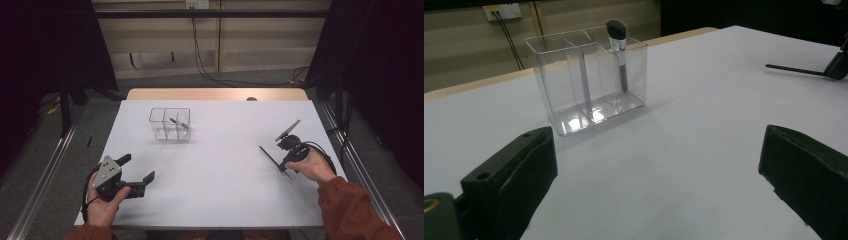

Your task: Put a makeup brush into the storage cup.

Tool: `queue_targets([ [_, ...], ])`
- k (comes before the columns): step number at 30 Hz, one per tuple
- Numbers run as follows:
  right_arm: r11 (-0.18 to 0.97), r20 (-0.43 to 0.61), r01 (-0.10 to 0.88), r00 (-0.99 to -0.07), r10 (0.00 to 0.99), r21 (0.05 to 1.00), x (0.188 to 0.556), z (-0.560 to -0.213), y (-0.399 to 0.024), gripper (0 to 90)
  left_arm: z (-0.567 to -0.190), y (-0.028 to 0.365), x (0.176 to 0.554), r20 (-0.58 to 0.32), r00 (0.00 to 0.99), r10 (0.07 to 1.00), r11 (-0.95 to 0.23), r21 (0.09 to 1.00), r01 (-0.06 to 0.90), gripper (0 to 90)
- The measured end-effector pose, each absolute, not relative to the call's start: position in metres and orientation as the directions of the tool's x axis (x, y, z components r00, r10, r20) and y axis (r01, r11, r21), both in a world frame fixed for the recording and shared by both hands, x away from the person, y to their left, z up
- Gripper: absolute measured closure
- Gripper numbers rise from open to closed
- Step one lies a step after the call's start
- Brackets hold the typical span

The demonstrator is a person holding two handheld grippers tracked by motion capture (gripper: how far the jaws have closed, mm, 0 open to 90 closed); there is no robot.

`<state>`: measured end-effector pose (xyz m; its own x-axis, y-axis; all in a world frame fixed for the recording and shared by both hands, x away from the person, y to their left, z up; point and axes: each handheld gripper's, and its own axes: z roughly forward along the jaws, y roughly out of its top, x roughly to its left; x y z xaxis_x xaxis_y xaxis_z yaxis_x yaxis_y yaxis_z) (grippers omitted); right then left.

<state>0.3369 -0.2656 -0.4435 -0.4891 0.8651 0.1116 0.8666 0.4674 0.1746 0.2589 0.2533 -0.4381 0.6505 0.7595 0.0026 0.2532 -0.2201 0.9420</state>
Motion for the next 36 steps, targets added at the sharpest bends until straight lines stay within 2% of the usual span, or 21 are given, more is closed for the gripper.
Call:
queue_targets([
  [9, 0.426, 0.117, 0.869, -0.464, 0.878, 0.252, 0.332, -0.433, -0.272, 87.0, -0.438, 0.253, 0.259, 0.008, 0.650, 0.760, -0.226, 0.941, 0.252, 2.2],
  [15, 0.406, 0.128, 0.844, -0.473, 0.872, 0.352, 0.326, -0.426, -0.274, 86.9, -0.438, 0.253, 0.259, 0.001, 0.652, 0.758, -0.220, 0.942, 0.254, 2.2],
  [23, 0.361, 0.161, 0.776, -0.503, 0.849, 0.517, 0.316, -0.424, -0.276, 86.9, -0.438, 0.253, 0.259, 0.004, 0.653, 0.758, -0.223, 0.942, 0.253, 2.4],
  [36, 0.273, 0.154, 0.651, -0.521, 0.840, 0.709, 0.307, -0.425, -0.283, 86.9, -0.438, 0.254, 0.259, 0.003, 0.652, 0.759, -0.220, 0.942, 0.252, 2.3],
])
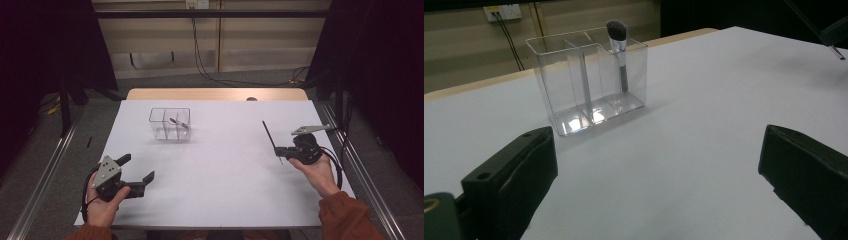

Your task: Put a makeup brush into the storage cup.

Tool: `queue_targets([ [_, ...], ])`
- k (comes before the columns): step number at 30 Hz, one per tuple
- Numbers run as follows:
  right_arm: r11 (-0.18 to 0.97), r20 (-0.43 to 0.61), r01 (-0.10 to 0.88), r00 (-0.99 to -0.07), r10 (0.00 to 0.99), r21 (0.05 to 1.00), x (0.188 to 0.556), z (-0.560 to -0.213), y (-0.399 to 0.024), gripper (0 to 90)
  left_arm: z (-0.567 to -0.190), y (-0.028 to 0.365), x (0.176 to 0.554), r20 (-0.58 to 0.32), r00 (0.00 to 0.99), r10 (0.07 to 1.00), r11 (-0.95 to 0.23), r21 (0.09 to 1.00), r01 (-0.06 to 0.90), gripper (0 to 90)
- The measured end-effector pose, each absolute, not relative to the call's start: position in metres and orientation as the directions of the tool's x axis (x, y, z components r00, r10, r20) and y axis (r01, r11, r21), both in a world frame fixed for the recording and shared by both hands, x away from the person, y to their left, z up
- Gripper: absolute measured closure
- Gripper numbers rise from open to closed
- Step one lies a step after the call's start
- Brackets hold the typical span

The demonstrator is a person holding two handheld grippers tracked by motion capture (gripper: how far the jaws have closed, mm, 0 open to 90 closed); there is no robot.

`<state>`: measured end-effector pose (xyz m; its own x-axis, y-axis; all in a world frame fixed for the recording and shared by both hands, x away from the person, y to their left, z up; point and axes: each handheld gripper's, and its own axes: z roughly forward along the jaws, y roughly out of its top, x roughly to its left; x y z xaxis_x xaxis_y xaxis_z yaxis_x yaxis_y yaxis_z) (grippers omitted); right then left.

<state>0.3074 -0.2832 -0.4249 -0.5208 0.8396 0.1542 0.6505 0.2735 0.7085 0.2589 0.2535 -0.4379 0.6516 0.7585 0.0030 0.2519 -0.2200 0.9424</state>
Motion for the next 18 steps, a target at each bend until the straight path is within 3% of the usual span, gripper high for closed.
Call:
queue_targets([
  [18, 0.148, 0.199, 0.507, -0.567, 0.799, 0.849, 0.294, -0.417, -0.295, 86.9, -0.437, 0.254, 0.258, 0.009, 0.652, 0.758, -0.225, 0.942, 0.248, 2.3],
])
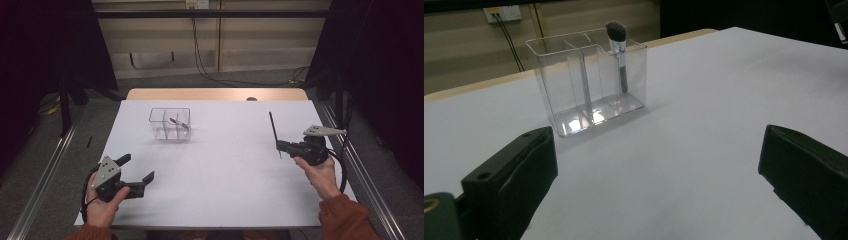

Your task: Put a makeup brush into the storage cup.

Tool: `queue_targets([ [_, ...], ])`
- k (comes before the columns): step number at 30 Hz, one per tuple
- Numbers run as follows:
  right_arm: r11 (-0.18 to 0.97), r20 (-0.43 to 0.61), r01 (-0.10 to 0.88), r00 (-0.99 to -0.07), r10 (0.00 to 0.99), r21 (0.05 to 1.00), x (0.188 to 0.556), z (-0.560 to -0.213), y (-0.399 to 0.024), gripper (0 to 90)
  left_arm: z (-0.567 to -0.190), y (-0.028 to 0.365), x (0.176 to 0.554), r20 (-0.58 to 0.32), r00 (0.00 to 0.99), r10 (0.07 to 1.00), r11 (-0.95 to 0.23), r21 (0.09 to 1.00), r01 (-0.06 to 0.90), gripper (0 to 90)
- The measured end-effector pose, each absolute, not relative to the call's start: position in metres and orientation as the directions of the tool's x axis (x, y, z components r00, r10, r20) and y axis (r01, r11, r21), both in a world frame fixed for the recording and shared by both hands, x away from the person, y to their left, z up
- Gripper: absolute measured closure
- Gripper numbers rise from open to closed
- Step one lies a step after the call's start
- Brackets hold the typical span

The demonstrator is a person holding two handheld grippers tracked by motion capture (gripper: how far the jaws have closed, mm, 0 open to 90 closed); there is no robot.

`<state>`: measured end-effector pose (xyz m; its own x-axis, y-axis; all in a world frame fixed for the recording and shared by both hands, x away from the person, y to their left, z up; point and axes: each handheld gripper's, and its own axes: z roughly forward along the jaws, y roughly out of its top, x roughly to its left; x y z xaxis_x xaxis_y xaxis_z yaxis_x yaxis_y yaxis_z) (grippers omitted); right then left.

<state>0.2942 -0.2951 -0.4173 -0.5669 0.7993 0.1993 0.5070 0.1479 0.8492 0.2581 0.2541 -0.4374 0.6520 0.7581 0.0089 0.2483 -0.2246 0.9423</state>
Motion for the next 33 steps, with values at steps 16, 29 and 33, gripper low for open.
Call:
queue_targets([
  [16, 0.196, 0.204, 0.479, -0.660, 0.723, 0.856, 0.283, -0.417, -0.281, 86.9, -0.437, 0.253, 0.257, 0.000, 0.664, 0.747, -0.220, 0.943, 0.248, 2.3],
  [29, 0.258, 0.202, 0.461, -0.735, 0.647, 0.849, 0.278, -0.415, -0.251, 86.8, -0.434, 0.252, 0.254, -0.004, 0.672, 0.741, -0.213, 0.947, 0.240, 2.3],
  [33, 0.278, 0.201, 0.451, -0.759, 0.619, 0.848, 0.278, -0.414, -0.240, 86.9, -0.434, 0.249, 0.255, -0.002, 0.684, 0.730, -0.225, 0.944, 0.243, 2.3],
])
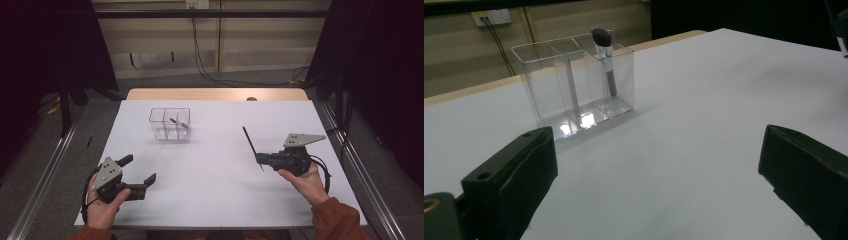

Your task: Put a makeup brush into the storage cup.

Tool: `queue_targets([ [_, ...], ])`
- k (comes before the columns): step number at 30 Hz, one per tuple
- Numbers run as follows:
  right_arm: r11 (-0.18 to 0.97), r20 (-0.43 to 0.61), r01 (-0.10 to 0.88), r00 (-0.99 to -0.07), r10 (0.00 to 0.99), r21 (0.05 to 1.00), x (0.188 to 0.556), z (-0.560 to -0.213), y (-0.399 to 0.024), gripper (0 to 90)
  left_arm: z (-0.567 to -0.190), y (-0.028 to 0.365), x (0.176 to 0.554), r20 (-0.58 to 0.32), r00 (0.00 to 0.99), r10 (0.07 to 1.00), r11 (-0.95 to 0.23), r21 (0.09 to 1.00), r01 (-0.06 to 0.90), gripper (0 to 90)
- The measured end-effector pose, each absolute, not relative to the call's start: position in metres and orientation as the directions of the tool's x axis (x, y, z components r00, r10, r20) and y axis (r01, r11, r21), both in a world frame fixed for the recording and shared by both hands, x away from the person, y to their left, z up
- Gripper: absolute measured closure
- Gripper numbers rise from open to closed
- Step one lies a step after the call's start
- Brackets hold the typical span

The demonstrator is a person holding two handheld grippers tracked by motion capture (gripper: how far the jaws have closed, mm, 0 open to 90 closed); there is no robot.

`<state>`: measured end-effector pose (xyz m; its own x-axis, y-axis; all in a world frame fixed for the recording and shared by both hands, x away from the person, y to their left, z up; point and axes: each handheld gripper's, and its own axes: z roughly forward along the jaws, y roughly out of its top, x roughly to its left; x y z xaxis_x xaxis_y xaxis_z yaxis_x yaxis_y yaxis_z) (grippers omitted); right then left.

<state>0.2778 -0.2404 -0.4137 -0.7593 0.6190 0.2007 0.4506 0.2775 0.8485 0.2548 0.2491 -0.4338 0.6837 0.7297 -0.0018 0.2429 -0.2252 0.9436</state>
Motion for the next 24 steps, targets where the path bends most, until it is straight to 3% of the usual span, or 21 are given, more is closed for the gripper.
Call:
queue_targets([
  [24, 0.461, 0.179, 0.425, -0.855, 0.486, 0.779, 0.288, -0.410, -0.190, 86.9, -0.421, 0.227, 0.254, 0.010, 0.759, 0.651, -0.271, 0.937, 0.219, 2.3],
])
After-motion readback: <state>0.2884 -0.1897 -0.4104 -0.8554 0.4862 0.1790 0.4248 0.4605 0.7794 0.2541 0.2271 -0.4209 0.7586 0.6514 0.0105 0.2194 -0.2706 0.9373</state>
